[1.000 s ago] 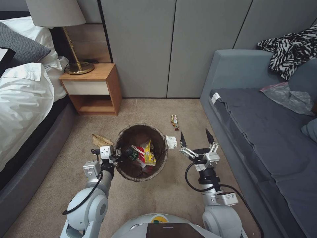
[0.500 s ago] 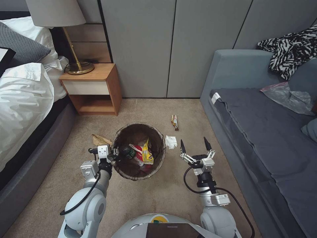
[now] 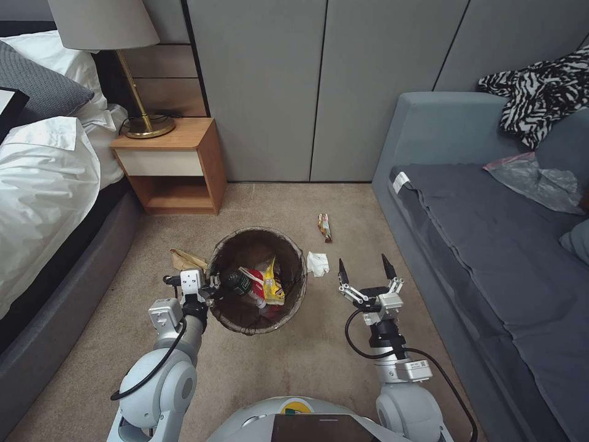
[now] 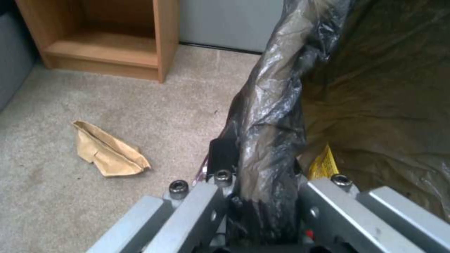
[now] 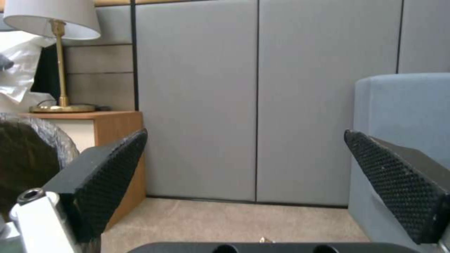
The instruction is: Pick up the trash bin, then pick up the garbage from the floor and place it into the trash bin.
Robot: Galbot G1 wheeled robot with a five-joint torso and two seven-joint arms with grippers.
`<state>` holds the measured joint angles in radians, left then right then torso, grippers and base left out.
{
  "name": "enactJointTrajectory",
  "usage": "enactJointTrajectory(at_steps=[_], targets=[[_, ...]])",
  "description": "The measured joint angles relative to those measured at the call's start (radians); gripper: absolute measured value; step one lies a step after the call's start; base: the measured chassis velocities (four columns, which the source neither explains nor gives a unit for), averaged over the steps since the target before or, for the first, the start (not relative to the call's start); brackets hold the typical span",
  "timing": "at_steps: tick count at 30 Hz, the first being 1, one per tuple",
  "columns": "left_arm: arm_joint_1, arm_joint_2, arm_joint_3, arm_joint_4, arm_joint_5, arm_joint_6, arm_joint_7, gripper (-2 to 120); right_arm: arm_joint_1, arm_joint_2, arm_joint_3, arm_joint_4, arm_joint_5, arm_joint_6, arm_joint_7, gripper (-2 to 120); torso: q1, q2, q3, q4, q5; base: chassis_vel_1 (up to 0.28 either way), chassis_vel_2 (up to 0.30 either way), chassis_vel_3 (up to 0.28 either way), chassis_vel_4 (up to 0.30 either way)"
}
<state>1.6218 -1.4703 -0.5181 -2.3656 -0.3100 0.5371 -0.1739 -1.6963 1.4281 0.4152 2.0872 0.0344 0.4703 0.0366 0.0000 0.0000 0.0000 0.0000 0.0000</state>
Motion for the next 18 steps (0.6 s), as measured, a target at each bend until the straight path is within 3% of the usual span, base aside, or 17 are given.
enactJointTrajectory(at_steps=[9, 18], targets=[[0.0, 0.002, -0.003, 0.0, -0.004, 0.0, 0.0, 2, 0.0, -0.003, 0.004, 0.008, 0.0, -0.004, -0.002, 97, 0.0, 0.0, 0.0, 0.0, 0.0, -0.033, 0.032, 0.038, -0.025], [0.0, 0.001, -0.003, 0.0, -0.006, -0.002, 0.0, 2, 0.001, -0.004, 0.006, 0.002, 0.001, -0.005, -0.004, 96, 0.0, 0.0, 0.0, 0.0002, 0.0001, -0.186, 0.209, 0.208, -0.195]])
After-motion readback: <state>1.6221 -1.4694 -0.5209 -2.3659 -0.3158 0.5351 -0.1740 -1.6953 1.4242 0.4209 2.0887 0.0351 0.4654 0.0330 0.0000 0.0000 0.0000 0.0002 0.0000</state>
